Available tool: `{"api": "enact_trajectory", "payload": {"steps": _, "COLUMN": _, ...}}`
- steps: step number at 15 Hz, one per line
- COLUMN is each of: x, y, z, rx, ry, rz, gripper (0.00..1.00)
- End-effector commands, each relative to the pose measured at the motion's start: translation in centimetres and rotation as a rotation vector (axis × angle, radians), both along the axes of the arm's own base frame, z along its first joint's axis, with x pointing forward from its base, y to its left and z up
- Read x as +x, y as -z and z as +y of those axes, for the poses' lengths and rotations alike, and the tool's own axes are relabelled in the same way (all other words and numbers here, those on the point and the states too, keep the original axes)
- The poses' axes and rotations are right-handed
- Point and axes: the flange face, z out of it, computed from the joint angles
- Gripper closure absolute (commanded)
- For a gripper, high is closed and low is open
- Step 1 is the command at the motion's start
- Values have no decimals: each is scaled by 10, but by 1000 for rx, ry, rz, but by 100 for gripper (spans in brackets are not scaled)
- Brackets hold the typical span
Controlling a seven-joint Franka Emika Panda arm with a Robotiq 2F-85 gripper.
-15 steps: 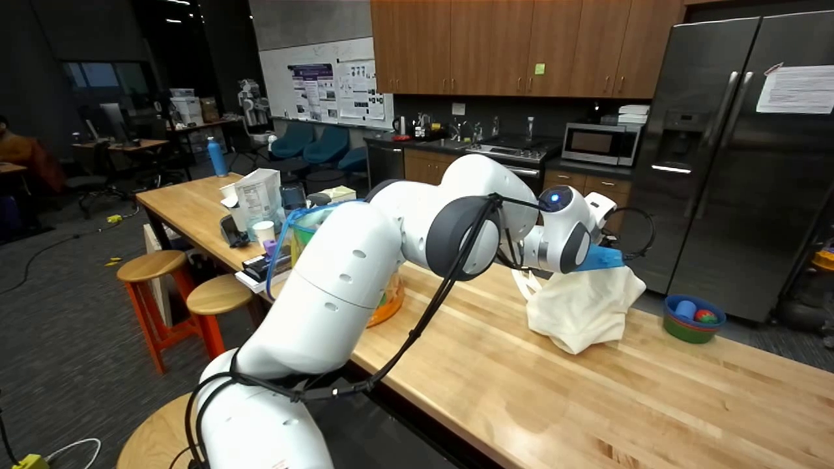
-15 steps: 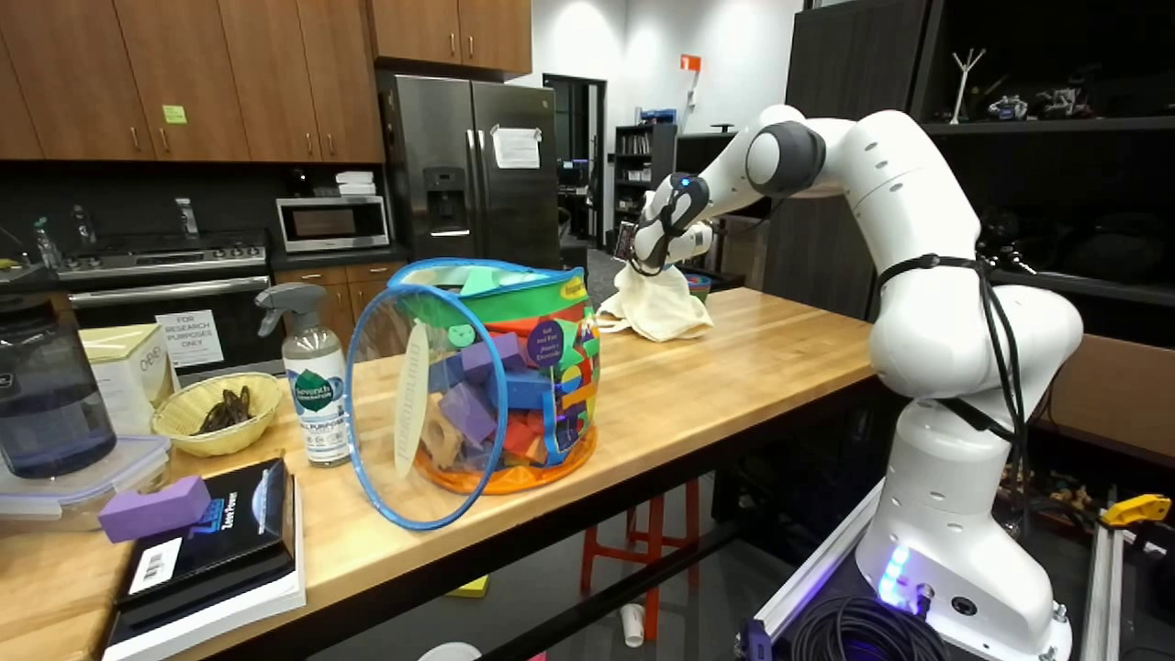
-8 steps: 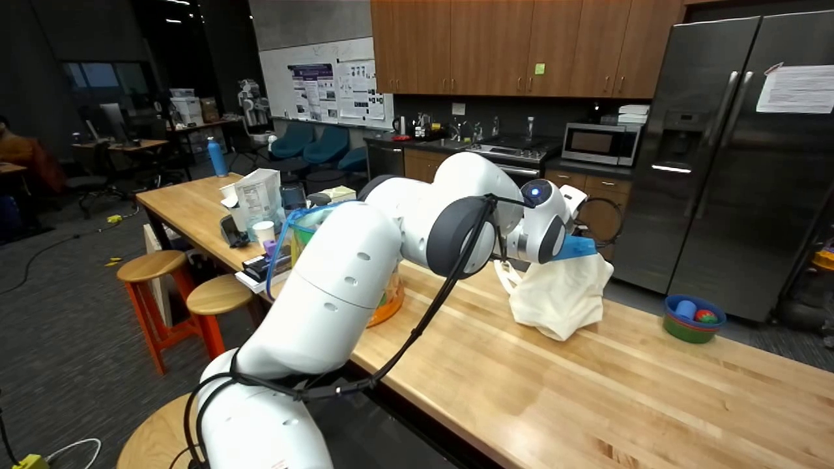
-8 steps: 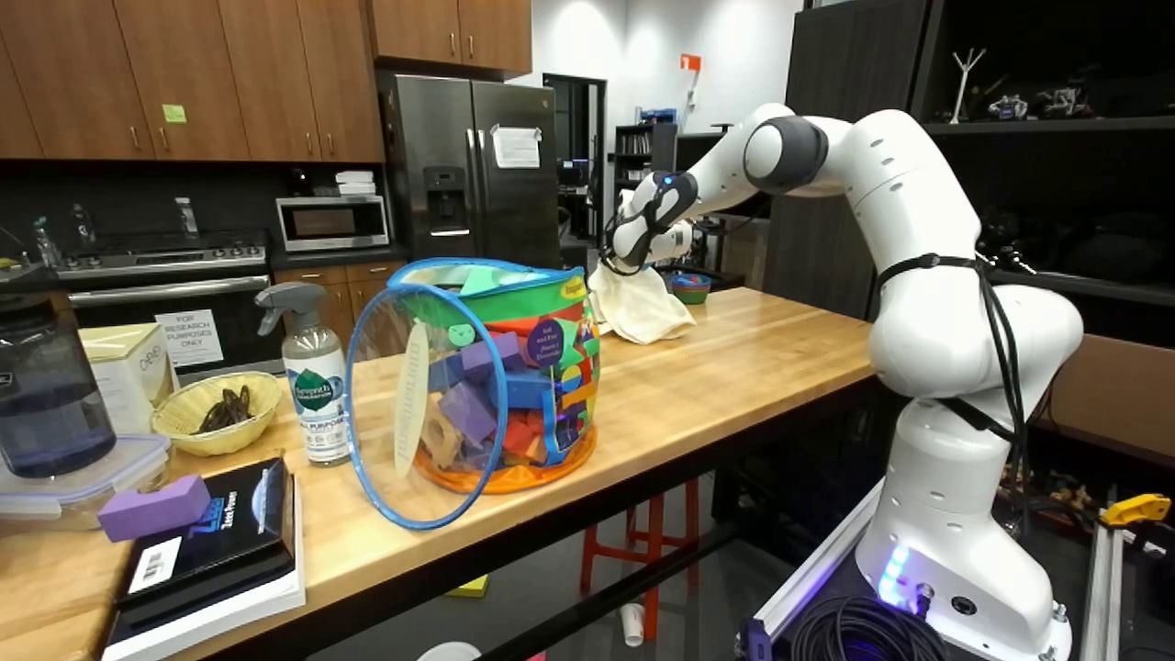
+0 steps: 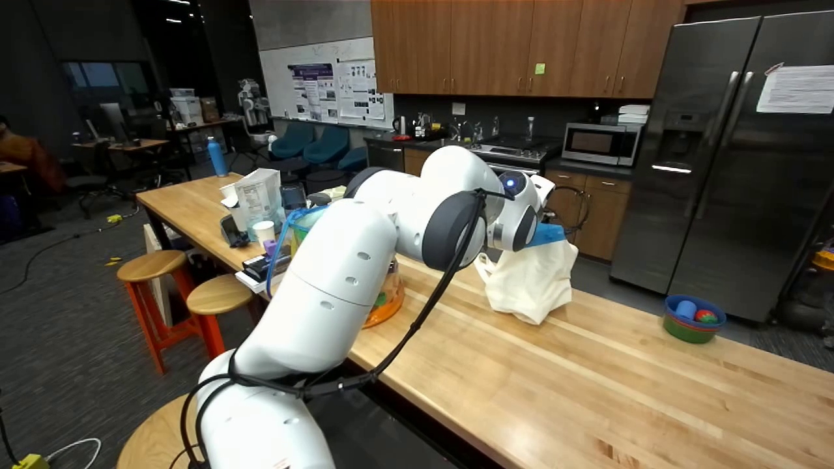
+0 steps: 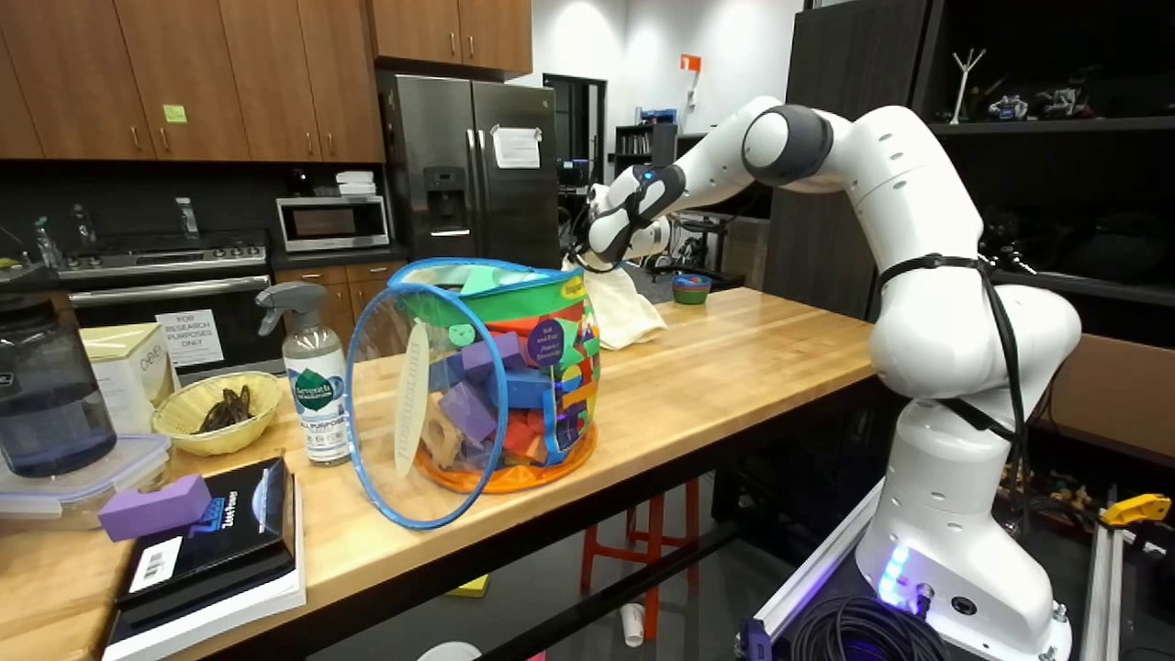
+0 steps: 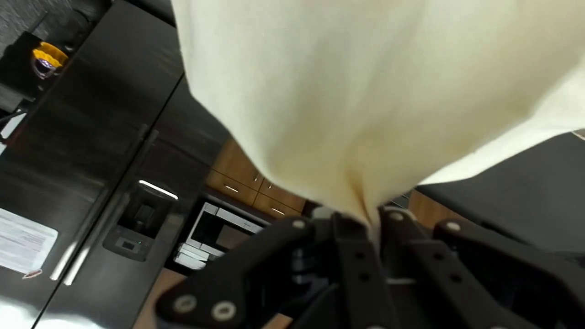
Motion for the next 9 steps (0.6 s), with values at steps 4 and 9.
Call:
{"api": "enact_trajectory", "payload": {"steps": 4, "x": -13, "y": -20, "z": 66, "rx": -13, "ry": -89, "rz": -2, "gripper": 99}}
{"api": "enact_trajectory", "payload": {"steps": 9, "x": -21, "y": -27, "z": 119, "rx": -9, "ry": -157, "rz": 8, "gripper": 99}}
